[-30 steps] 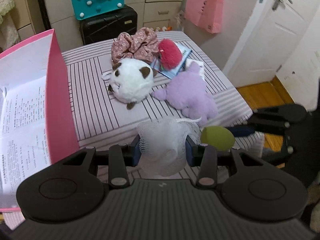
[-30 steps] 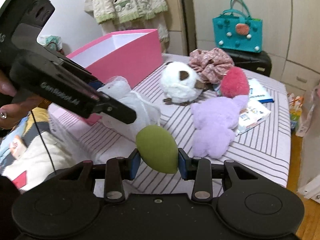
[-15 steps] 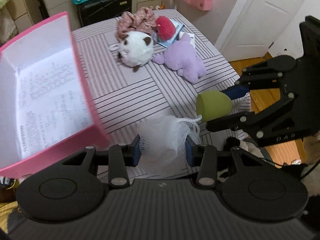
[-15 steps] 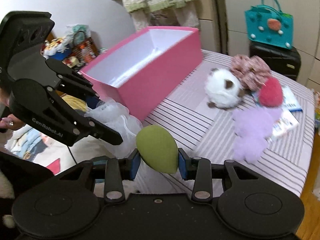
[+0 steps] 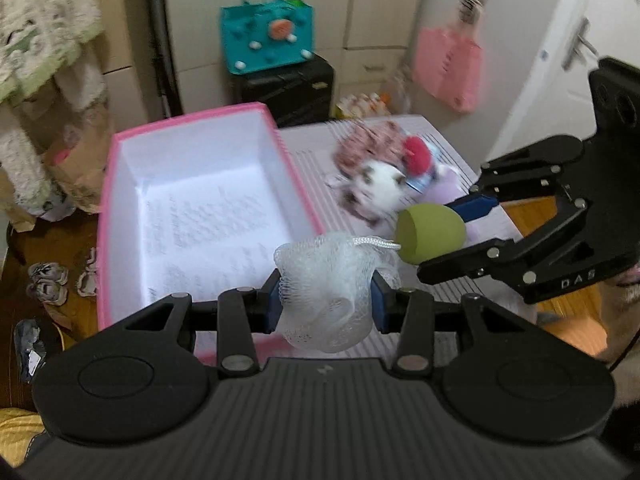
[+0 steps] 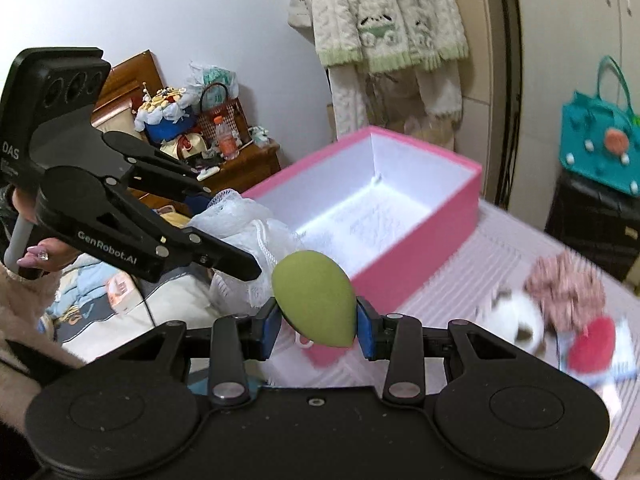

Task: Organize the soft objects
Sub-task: 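Carry the mesh puff and green sponge together over the pink box, then open both grippers to drop the puff and sponge into the box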

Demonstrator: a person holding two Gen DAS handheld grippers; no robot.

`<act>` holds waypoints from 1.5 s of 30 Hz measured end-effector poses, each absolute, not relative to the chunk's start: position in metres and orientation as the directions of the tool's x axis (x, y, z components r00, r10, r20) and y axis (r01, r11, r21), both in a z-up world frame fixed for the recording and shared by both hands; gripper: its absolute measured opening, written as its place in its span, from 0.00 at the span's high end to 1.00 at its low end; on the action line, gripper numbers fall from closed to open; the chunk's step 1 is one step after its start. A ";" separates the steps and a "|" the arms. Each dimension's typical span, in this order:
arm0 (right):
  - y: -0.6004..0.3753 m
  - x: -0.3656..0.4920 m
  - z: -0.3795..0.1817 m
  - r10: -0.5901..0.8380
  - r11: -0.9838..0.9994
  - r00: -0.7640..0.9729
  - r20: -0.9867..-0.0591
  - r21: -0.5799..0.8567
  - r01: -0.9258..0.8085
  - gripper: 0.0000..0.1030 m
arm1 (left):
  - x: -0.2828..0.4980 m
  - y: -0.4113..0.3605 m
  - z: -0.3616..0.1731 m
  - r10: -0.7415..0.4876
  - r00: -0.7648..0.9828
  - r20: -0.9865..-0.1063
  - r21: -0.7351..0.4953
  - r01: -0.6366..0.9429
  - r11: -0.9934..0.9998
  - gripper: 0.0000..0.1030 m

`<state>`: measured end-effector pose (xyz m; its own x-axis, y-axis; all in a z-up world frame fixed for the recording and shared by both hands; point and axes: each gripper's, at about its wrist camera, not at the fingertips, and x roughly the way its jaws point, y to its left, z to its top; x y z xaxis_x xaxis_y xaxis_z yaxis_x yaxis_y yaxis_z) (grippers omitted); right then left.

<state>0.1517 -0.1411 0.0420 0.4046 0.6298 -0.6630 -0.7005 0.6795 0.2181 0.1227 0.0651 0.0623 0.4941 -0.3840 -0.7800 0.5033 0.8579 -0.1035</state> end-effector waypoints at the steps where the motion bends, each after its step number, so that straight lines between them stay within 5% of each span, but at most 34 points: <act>1: -0.136 0.160 0.042 0.628 0.678 0.412 -0.660 0.205 -0.706 0.57 | 0.130 0.071 0.063 -0.382 0.503 -0.775 -0.107 0.491 0.865 0.60; 10: -0.088 0.239 0.038 0.563 0.669 0.496 -0.661 0.011 -0.743 0.57 | 0.210 0.097 0.055 -0.323 0.573 -0.754 -0.117 0.367 0.923 0.59; 24: -0.015 0.344 -0.022 0.367 0.516 0.407 -0.836 -0.181 -0.837 0.56 | 0.338 0.111 -0.017 -0.197 0.503 -0.842 -0.128 0.169 0.977 0.59; 33: 0.004 0.359 -0.038 0.295 0.433 0.364 -0.884 -0.216 -0.875 0.55 | 0.365 0.119 -0.042 -0.196 0.438 -0.878 -0.161 0.116 0.980 0.58; 36: 0.007 0.357 -0.041 0.271 0.425 0.378 -0.885 -0.243 -0.872 0.50 | 0.371 0.122 -0.049 -0.197 0.438 -0.877 -0.174 0.093 0.980 0.57; 38: 0.008 0.354 -0.044 0.259 0.420 0.400 -0.879 -0.271 -0.866 0.38 | 0.373 0.122 -0.052 -0.197 0.445 -0.873 -0.175 0.090 0.980 0.55; 45: -0.001 0.345 -0.039 0.272 0.459 0.437 -0.857 -0.284 -0.842 0.40 | 0.373 0.119 -0.057 -0.196 0.463 -0.864 -0.177 0.085 0.981 0.54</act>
<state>0.3445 -0.0007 -0.0392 0.4373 0.2724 -0.8571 -0.8420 0.4587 -0.2839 0.3729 0.1186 -0.0567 0.4629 -0.1963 -0.8644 0.0849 0.9805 -0.1772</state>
